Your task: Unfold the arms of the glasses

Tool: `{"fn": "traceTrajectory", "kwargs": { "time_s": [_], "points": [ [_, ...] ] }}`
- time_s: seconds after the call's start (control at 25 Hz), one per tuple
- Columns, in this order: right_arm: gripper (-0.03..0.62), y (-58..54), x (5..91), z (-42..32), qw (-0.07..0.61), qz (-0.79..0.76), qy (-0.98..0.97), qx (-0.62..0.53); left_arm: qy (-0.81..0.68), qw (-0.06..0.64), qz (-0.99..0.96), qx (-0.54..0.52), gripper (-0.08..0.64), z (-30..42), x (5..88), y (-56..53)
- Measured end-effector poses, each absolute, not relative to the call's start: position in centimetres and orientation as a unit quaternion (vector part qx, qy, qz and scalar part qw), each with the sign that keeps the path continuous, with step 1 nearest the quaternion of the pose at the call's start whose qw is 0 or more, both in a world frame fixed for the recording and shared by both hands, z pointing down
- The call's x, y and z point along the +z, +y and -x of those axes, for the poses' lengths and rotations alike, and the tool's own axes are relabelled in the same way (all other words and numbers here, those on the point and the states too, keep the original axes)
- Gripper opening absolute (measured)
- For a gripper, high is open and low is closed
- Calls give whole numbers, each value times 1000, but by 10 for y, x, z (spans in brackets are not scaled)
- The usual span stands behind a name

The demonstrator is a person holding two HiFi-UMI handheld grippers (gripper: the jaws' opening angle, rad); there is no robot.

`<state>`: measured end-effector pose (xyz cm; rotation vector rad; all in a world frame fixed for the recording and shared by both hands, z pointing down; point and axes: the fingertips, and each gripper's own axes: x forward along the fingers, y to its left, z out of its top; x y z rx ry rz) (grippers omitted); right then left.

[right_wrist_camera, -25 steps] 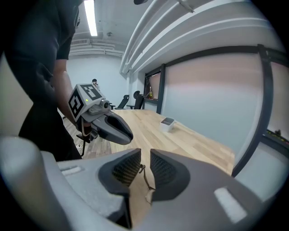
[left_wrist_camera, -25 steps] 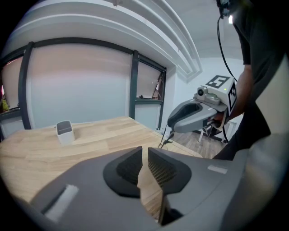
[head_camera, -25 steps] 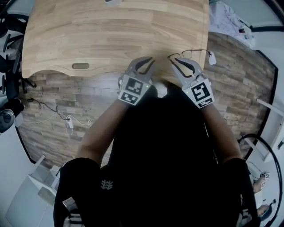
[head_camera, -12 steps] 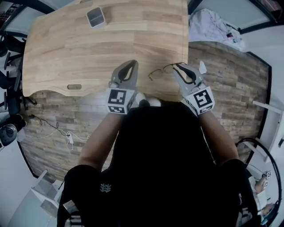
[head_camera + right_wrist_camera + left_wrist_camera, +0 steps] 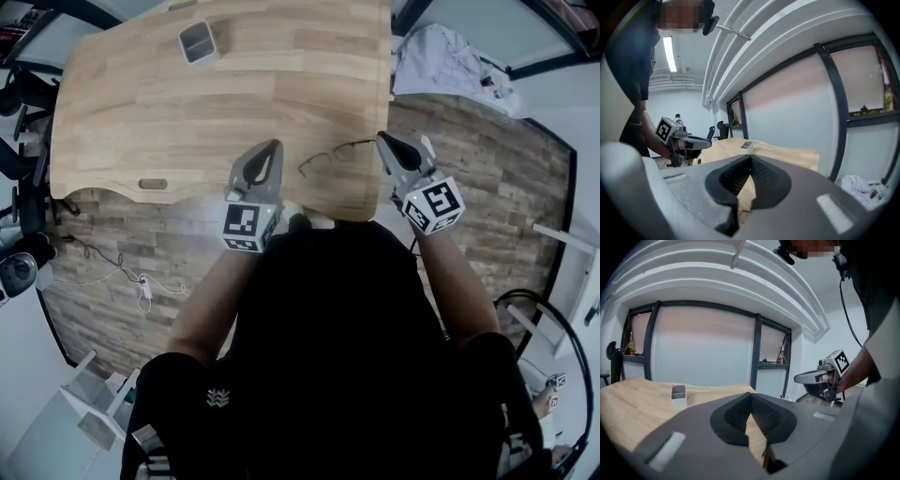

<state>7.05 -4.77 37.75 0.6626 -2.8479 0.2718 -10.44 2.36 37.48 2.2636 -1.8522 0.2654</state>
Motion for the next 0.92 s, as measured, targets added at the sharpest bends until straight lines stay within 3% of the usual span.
{"fn": "traceTrajectory", "kwargs": {
  "time_s": [0.92],
  "points": [
    [0,-69,397,-85,126,-250,-956,89,-628,114,-762,106,6,100,392,14]
  ]
}}
